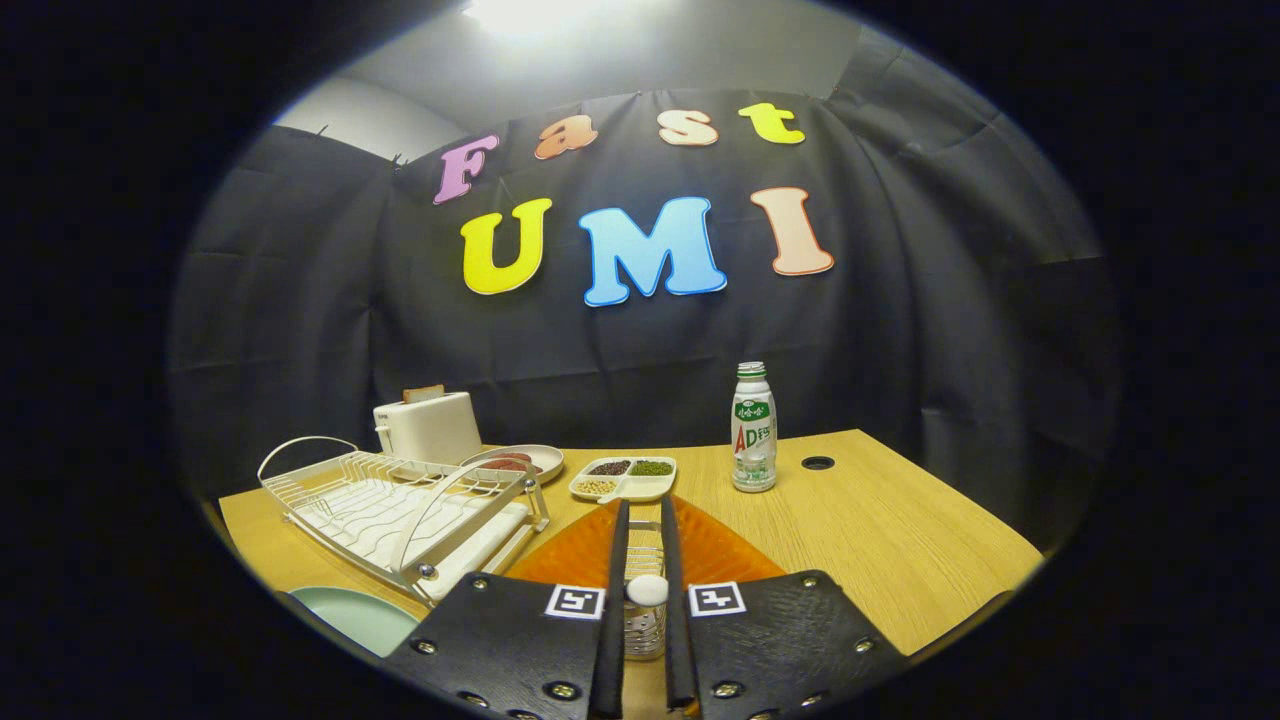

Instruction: Take the plate from the dish rack, then take the spoon from the basket and place it into the plate.

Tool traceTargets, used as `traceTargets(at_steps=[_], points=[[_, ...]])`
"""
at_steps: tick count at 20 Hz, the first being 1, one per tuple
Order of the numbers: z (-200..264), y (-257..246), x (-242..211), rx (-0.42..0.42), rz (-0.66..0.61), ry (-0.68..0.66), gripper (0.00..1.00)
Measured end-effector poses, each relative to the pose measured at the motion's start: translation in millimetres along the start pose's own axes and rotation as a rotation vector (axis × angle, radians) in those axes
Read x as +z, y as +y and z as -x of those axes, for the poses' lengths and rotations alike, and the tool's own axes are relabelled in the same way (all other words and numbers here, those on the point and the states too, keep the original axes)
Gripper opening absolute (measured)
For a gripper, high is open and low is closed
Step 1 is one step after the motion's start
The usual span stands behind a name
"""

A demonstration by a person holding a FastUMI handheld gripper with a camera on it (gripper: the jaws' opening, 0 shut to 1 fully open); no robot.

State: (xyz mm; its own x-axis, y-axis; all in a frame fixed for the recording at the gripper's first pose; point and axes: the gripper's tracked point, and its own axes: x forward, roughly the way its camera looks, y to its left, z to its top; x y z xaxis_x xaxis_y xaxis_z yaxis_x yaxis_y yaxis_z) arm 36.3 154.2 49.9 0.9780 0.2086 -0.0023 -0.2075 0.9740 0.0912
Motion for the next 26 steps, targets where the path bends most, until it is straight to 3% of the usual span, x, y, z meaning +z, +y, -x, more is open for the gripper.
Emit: traceTargets(at_steps=[2, 10, 22, 26], points=[[-2, 0, 0, -0.003, -0.013, 0.008, 0.11], [5, -2, 24, -0.046, 0.018, 0.056, 0.1], [39, -15, 101, -0.113, -0.034, 0.071, 0.11], [59, -9, 122, -0.095, -0.015, 0.07, 0.1]])
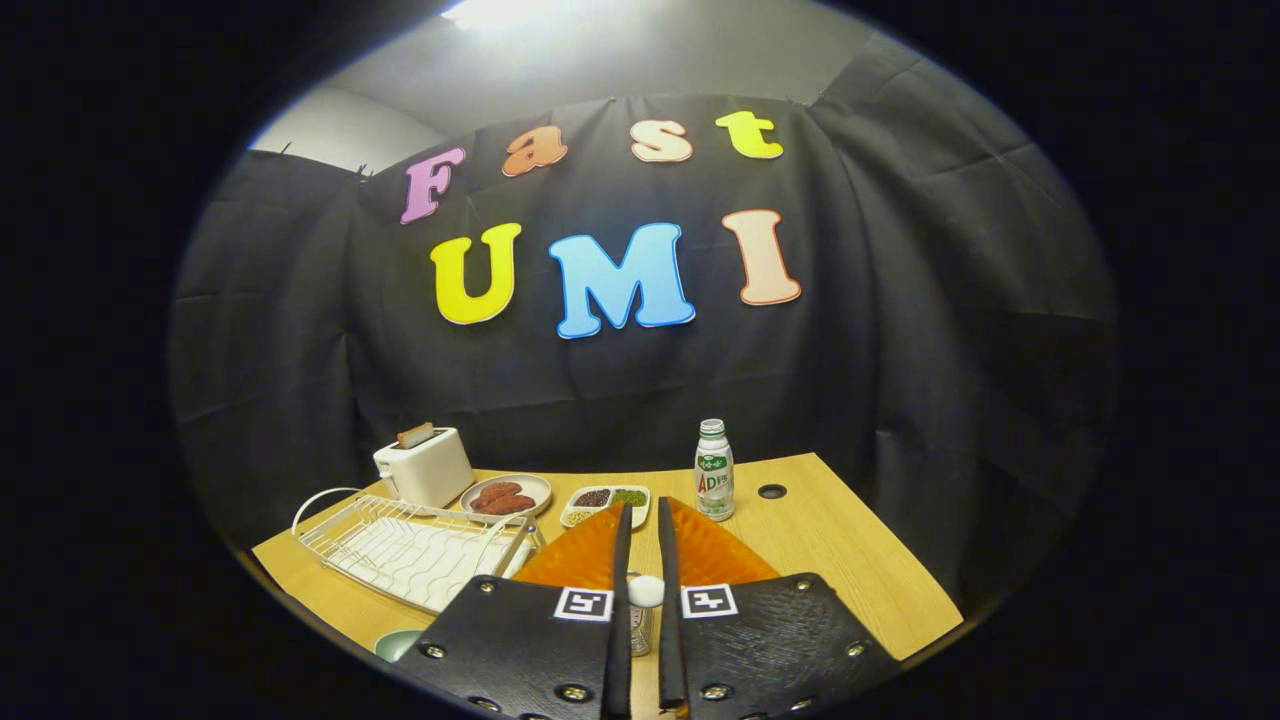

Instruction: Take the plate from the dish rack, then take the spoon from the basket and place it into the plate.

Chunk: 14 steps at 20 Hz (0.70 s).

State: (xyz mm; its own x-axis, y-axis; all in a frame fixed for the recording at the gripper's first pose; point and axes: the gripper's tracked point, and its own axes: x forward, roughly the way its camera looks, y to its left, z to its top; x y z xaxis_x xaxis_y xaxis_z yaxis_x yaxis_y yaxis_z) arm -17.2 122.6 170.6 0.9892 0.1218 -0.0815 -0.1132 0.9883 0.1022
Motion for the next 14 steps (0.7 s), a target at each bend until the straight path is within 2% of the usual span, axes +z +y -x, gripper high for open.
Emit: traceTargets(at_steps=[3, 10, 14], points=[[12, 7, 9, 0.025, 0.02, -0.004, 0.11], [38, 27, 11, -0.007, 0.043, 0.02, 0.11], [54, 57, 0, 0.036, 0.102, 0.049, 0.11]])
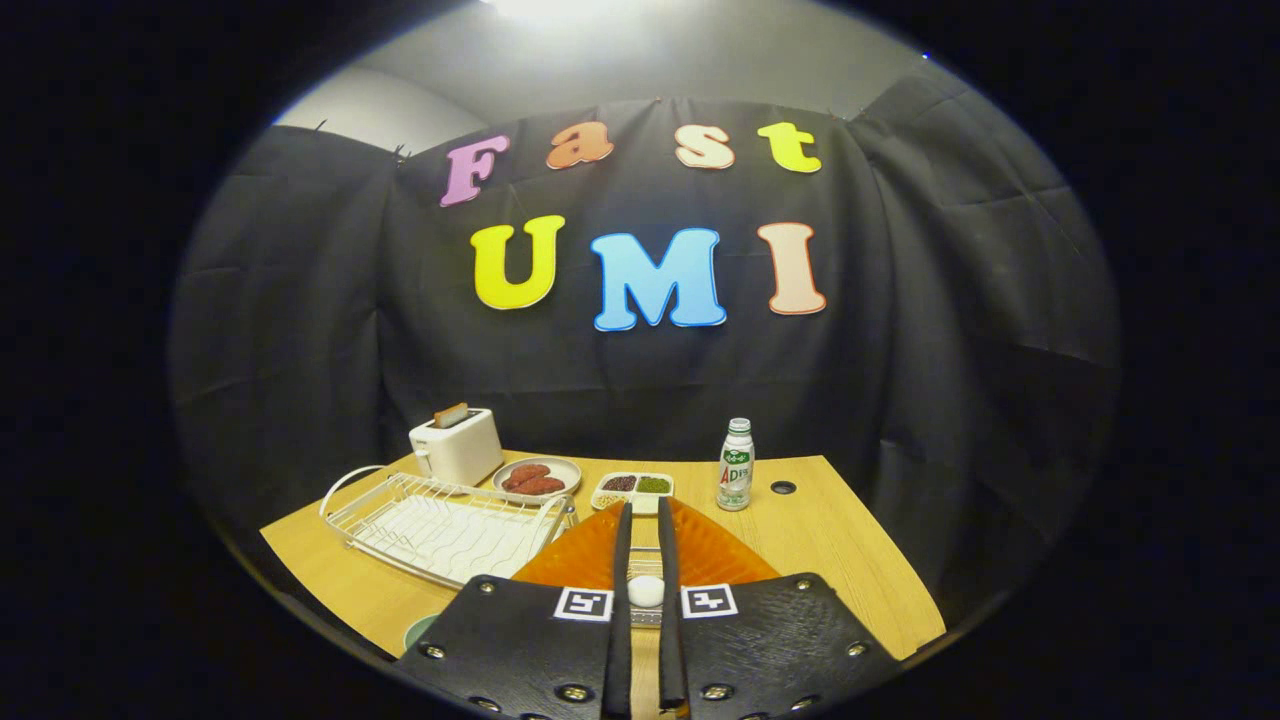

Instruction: Take the plate from the dish rack, then take the spoon from the basket and place it into the plate.

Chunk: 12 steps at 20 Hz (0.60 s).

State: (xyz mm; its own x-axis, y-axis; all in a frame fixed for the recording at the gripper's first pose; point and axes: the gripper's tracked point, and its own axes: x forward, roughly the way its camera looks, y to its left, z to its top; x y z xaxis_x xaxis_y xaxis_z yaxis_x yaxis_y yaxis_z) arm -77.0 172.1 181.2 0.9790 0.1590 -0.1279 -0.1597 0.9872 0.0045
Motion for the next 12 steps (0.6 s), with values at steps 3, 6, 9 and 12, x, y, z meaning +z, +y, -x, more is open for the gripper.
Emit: traceTargets(at_steps=[3, 6, 9, 12], points=[[8, 35, -16, 0.054, -0.028, 0.047, 0.11], [5, 62, -33, 0.098, -0.038, 0.094, 0.1], [-3, 97, -51, 0.154, -0.029, 0.144, 0.11], [-9, 135, -70, 0.223, 0.001, 0.187, 0.11]])
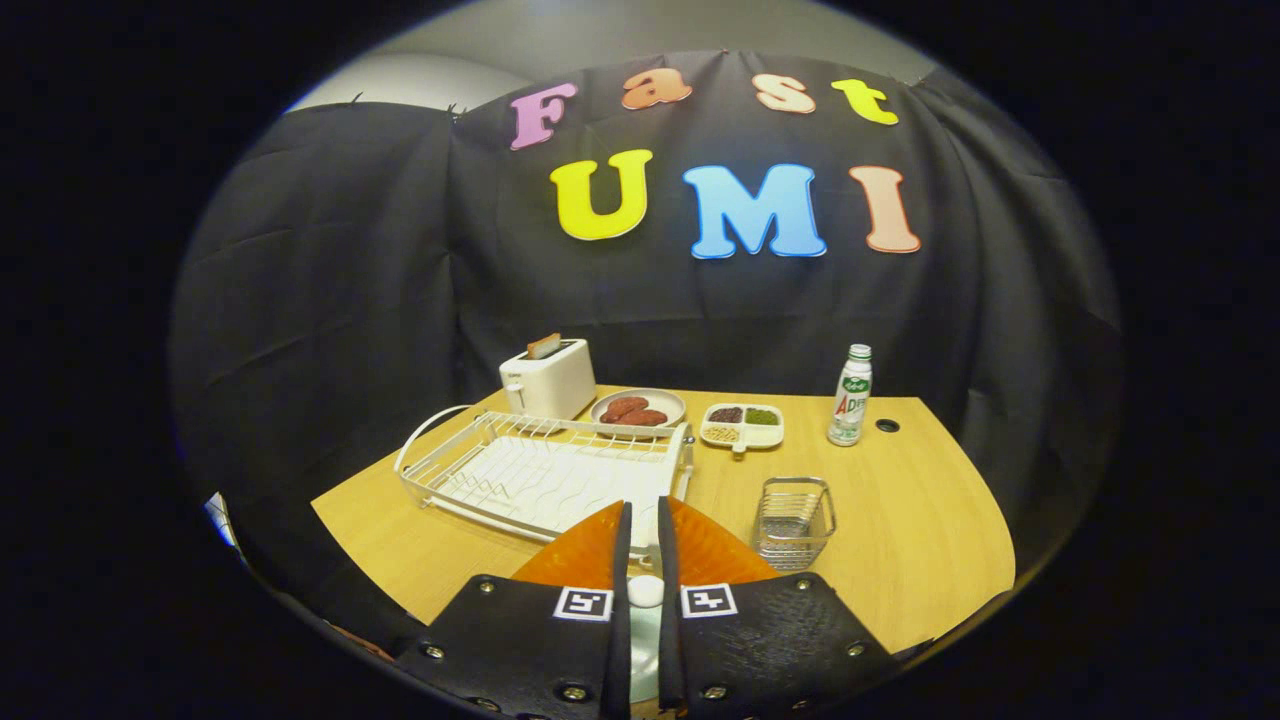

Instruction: Take the plate from the dish rack, then take the spoon from the basket and place it into the plate.

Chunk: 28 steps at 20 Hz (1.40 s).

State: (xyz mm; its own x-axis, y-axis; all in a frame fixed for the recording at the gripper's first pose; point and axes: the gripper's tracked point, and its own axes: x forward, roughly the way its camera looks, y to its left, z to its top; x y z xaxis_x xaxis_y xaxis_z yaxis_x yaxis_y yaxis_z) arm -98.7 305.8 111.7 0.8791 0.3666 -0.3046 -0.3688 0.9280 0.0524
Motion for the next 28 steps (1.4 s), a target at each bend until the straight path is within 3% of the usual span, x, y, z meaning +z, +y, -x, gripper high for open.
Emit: traceTargets(at_steps=[5, 10, 17, 20, 28], points=[[-30, 44, -26, 0.074, 0.042, 0.072, 0.11], [-48, 64, -39, 0.093, 0.075, 0.119, 0.11], [-50, 50, -28, 0.067, 0.058, 0.111, 0.27], [-41, 27, -6, 0.017, 0.043, 0.059, 0.27], [16, -77, 102, -0.214, -0.002, -0.205, 0.27]])
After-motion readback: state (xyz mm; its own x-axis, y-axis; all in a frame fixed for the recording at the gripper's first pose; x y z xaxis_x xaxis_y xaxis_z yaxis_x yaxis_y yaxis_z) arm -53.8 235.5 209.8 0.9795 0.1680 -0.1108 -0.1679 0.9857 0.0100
